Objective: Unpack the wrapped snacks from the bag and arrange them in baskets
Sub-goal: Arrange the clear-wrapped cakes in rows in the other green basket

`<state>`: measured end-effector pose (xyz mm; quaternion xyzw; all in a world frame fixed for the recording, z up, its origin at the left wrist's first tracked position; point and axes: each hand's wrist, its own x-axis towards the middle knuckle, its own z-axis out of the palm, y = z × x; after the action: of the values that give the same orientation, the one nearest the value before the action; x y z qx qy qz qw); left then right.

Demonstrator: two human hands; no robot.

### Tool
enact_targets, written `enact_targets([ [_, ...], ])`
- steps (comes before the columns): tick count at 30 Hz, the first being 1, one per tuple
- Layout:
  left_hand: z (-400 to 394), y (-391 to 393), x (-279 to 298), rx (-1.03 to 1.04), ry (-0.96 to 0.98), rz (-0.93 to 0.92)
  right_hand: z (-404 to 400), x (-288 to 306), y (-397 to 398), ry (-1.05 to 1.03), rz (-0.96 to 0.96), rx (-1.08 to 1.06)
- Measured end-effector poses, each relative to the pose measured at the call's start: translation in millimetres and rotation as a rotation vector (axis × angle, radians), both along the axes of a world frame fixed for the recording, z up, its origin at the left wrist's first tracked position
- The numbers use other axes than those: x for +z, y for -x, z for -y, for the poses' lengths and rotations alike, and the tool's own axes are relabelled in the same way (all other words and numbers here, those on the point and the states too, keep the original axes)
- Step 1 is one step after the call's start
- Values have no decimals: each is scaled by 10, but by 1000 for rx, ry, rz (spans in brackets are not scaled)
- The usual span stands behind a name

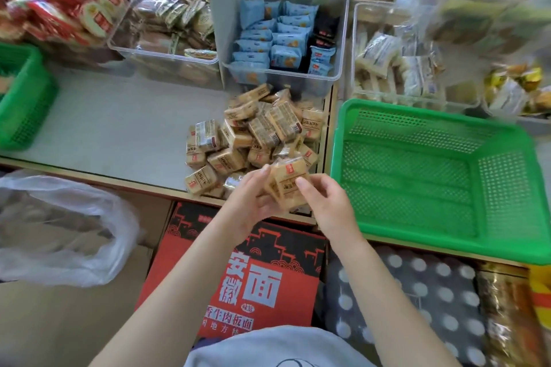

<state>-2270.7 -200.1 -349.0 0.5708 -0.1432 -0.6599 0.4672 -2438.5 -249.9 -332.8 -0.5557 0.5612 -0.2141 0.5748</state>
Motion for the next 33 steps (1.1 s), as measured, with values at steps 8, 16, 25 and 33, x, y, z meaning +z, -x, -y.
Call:
enact_targets([
  [8, -8, -62, -385, 187, -144, 25, 42, -251, -113, 71, -246, 54],
  [16, -194, -254, -392, 226, -122, -46, 215, -528, -457, 83, -330, -8],
  [25, -242, -346, -260, 341, -133, -120, 209, -392, -483, 69, -239, -3],
  [33, -45, -192, -224, 323, -117, -131, 108, 0, -429, -62, 233, -153],
])
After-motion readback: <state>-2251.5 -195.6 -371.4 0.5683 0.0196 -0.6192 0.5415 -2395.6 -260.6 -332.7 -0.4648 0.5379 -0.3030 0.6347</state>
